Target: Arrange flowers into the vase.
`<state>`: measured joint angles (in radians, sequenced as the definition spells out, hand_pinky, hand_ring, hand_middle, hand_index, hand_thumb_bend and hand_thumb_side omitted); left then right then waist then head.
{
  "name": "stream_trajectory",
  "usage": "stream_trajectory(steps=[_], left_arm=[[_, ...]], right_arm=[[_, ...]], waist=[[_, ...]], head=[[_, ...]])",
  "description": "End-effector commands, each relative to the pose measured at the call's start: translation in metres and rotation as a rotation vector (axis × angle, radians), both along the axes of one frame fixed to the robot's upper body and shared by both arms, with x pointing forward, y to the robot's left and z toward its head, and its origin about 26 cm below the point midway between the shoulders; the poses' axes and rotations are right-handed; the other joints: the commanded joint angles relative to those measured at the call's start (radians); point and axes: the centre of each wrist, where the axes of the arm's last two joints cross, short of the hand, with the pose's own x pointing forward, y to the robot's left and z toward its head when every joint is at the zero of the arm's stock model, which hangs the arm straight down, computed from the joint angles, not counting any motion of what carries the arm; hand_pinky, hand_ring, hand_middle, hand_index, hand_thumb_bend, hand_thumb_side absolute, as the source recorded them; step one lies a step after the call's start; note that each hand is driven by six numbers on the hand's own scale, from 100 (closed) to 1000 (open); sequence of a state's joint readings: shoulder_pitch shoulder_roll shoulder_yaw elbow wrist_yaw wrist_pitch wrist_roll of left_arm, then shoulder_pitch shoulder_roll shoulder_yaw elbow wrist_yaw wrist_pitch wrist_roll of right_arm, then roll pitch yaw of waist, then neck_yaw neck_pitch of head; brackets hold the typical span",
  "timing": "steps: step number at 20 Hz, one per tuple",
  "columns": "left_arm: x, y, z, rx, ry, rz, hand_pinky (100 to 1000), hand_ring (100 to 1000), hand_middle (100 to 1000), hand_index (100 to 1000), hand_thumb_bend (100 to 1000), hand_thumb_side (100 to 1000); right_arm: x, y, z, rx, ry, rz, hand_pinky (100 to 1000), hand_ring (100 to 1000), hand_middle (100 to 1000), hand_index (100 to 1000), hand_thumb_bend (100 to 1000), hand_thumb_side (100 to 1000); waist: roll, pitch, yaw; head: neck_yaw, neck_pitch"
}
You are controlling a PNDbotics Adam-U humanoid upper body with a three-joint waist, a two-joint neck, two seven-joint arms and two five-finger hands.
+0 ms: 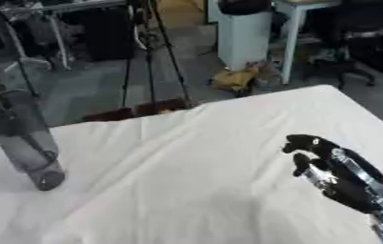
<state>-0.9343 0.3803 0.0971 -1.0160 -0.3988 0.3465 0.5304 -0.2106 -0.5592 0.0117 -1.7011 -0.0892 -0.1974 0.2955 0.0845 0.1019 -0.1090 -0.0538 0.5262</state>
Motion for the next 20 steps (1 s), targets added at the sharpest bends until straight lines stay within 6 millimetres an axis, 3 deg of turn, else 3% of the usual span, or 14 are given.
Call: stream_trajectory(steps=[1, 10, 20], left_arm=[[-0.001, 0.015, 0.025, 0.095, 0.006, 0.042, 688, 696, 623, 644, 648, 800], [-0.005, 0.024, 0.033, 0.211, 0.042, 0.114, 692, 694, 619, 647, 655, 793], [-0.006, 0.021, 0.016, 0.182, 0.058, 0.077, 676, 679, 599, 638, 646, 852]], right_arm=[[0.000, -0.004, 0.008, -0.020, -0.020, -0.005, 569, 898, 723, 896, 169, 644], [0.000, -0.006, 0.007, -0.019, -0.014, -0.009, 569, 897, 721, 895, 174, 643], [0.000, -0.005, 0.006, -0.012, -0.016, -0.010, 568, 894, 718, 894, 180, 642]], waist=[[0.001, -0.023, 0.001], [0.001, -0.025, 0.003], [-0.005, -0.021, 0.009]], head=[[-0.001, -0.007], [-0.005, -0.007], [-0.011, -0.010]])
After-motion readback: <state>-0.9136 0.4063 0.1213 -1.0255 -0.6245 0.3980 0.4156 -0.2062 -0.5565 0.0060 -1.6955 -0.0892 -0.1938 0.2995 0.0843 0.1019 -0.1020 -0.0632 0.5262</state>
